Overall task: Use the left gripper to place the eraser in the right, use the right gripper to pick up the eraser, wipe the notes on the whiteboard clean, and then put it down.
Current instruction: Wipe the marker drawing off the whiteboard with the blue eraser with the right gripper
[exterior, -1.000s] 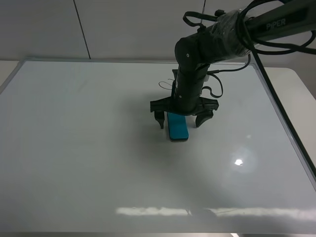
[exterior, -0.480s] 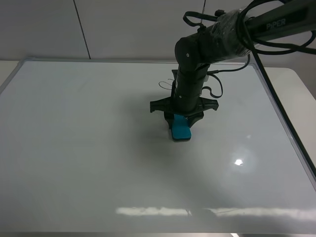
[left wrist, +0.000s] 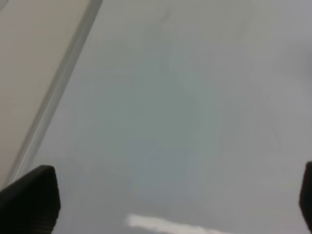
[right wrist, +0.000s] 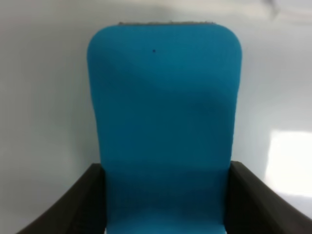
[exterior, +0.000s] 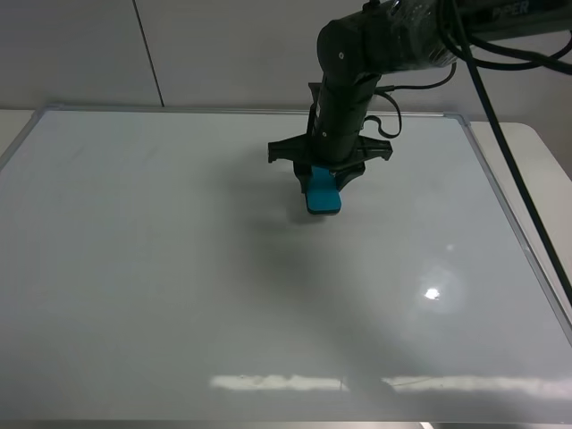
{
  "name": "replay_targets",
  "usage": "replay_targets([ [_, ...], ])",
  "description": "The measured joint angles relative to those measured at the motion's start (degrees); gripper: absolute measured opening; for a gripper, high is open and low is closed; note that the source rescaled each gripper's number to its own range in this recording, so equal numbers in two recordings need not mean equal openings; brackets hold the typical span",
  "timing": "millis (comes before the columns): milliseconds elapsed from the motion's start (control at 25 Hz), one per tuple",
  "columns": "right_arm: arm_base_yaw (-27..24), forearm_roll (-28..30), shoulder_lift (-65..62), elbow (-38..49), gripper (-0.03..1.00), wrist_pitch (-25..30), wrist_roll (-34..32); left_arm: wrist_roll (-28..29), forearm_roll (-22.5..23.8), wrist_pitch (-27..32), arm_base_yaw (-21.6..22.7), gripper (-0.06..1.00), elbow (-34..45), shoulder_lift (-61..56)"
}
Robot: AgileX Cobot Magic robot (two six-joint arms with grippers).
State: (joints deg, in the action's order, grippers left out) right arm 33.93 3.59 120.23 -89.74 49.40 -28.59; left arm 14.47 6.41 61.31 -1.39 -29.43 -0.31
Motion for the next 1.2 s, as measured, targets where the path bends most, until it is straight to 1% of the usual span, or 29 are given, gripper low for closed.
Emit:
replay_targets([
  [200, -3.6, -1.0, 0.8, -5.6, 0.03, 0.0, 3.6, 0.0, 0.0, 0.0, 0.0, 1.0, 0.0, 0.0],
  [360, -4.0, -3.6, 5.2, -11.5, 0.03, 0.7, 6.2, 0.0, 0.0, 0.0, 0.0, 1.0, 0.0, 0.0],
  [440, -3.9, -4.4, 8.4, -15.5, 0.03, 2.3, 6.4, 0.0, 0.0, 0.0, 0.0, 1.0, 0.0, 0.0],
  [640, -2.8, -4.3, 16.2, -28.3, 0.03, 9.3, 6.9, 0.0, 0.0, 0.0, 0.0, 1.0, 0.0, 0.0],
  [720, -2.0, -4.3, 18.7, -32.6, 0.03, 10.8, 7.1, 0.0, 0.0, 0.0, 0.0, 1.0, 0.0, 0.0],
  [800, -1.2, -4.3, 20.4, -36.0, 0.03, 11.2, 7.2, 0.0, 0.0, 0.0, 0.0, 1.0, 0.0, 0.0],
  [920, -0.6, -4.3, 22.3, -38.8, 0.03, 11.9, 6.9, 0.0, 0.0, 0.0, 0.0, 1.0, 0.0, 0.0],
  [1080, -0.4, -4.2, 23.9, -39.4, 0.03, 11.8, 6.2, 0.0, 0.0, 0.0, 0.0, 1.0, 0.0, 0.0],
  [1200, -0.4, -1.9, 24.4, -39.4, 0.03, 11.9, 5.8, 0.0, 0.0, 0.0, 0.0, 1.0, 0.0, 0.0],
])
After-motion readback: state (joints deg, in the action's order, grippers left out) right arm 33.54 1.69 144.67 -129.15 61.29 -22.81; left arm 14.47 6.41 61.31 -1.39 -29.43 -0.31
